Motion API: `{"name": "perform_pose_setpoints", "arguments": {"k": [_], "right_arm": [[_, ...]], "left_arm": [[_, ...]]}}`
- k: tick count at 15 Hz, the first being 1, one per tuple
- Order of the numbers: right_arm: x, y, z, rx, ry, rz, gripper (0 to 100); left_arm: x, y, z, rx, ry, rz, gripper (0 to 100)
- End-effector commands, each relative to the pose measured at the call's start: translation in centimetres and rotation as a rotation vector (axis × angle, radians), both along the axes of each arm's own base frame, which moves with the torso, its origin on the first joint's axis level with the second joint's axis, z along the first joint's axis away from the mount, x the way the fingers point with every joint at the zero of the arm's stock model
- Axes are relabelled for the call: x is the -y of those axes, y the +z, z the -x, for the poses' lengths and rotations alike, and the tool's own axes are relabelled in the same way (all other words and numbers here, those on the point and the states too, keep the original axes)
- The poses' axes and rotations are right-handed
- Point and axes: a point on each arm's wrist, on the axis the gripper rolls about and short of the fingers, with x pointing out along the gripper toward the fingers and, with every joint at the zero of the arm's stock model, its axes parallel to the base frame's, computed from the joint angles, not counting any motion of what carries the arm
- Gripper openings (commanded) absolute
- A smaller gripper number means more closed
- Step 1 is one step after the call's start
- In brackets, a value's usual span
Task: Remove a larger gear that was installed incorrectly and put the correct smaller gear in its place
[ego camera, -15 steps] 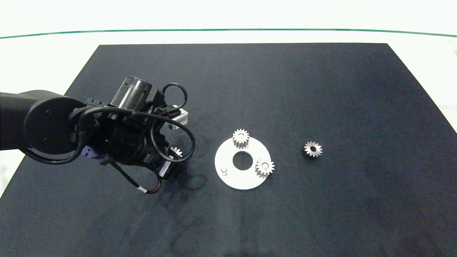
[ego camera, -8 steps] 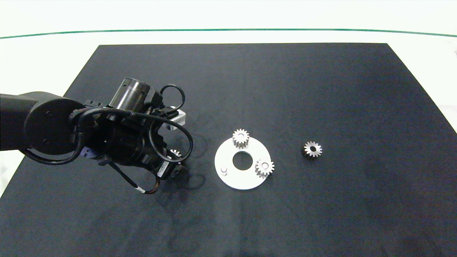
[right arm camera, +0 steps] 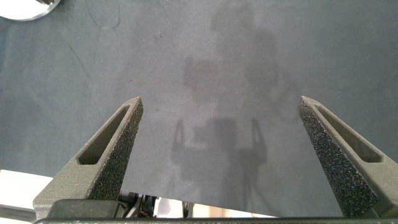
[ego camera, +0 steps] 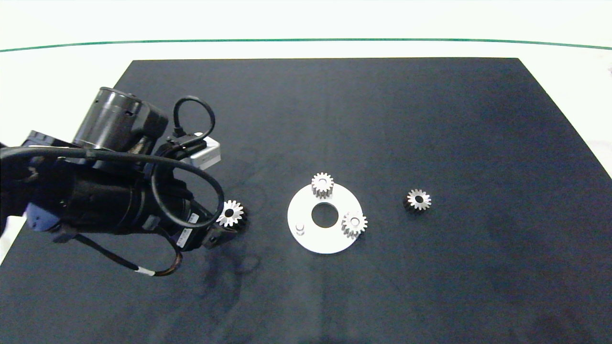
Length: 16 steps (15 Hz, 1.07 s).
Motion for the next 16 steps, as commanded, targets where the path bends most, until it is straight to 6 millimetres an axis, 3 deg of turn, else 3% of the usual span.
{"name": "perform_pose_setpoints", "arguments": {"k": [1,6,8,13,16], "right_arm": [[-0.2,0.2,-1.5,-0.054,0.012,0.009,100],[-0.9,1.6,-5.9,-0.093,0.024,0.03,100],[-1.4,1.7,-8.6,-0.09,0.077,0.057,100],[-2.3,0.2,-14.9,-0.103,0.126,0.114,100],[-2.8,-0.4,-17.3,-0.103,0.151,0.122,100]], "left_arm": [[-3.2,1.8,4.2,0.088,0.054,0.036,100],[-7.4,4.2,9.3,0.202,0.191,0.074,100],[-8.7,5.0,11.5,0.254,0.252,0.087,100],[-9.8,5.6,14.2,0.301,0.337,0.126,100],[-9.9,5.5,15.1,0.303,0.342,0.133,100]]}}
